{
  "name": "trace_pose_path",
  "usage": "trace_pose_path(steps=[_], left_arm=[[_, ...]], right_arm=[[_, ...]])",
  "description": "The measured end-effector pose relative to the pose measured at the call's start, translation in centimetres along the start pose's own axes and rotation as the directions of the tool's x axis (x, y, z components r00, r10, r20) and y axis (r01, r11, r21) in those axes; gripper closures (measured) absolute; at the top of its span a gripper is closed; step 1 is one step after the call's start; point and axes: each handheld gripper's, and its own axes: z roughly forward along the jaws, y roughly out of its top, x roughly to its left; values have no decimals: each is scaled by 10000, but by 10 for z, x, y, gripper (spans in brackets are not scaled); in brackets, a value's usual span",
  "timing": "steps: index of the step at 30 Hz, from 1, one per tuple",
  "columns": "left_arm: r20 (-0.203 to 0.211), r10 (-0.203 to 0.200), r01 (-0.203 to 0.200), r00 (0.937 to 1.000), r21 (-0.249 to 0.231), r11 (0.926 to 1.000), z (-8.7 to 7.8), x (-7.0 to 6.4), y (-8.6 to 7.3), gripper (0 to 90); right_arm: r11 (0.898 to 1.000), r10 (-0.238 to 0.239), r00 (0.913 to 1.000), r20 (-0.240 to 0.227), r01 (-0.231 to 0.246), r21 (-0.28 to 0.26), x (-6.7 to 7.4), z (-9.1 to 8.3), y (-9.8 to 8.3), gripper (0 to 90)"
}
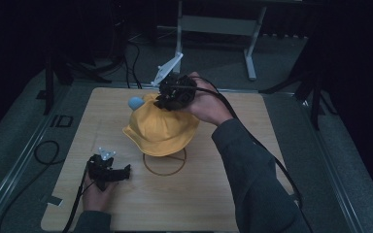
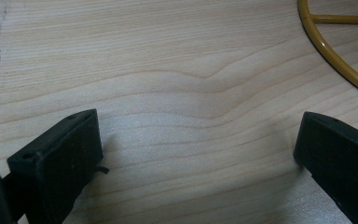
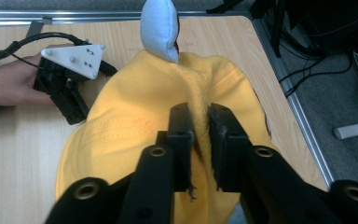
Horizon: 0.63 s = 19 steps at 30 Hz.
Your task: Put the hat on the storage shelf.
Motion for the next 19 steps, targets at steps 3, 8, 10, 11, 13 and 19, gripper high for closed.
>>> trace_pose_path(steps=[3, 8, 10, 11, 13, 19], left_arm=[[-1, 15, -15, 10000, 2, 10000, 0, 0, 0, 8], [2, 0, 0, 10000, 5, 10000, 0, 0, 0, 8], [1, 15, -15, 10000, 3, 10000, 0, 0, 0, 8], [1, 14, -14, 10000, 2, 10000, 0, 0, 0, 8], [2, 0, 0, 10000, 1, 10000, 0, 0, 0, 8], [1, 4, -4, 10000, 4, 10000, 0, 0, 0, 8]], right_arm=[[9999, 68, 9999, 95, -67, -124, -1, -3, -1, 649], [9993, 216, 9995, 238, -209, -303, -4, -13, -2, 325], [9989, 266, 9988, 419, -249, -403, -5, -16, -3, 256], [9983, 389, 9981, 483, -368, -446, -6, -18, -3, 229], [9970, 503, 9974, 514, -472, -606, -8, -21, -5, 209], [9966, 761, 9931, 896, -731, -368, -14, -31, -18, 152]])
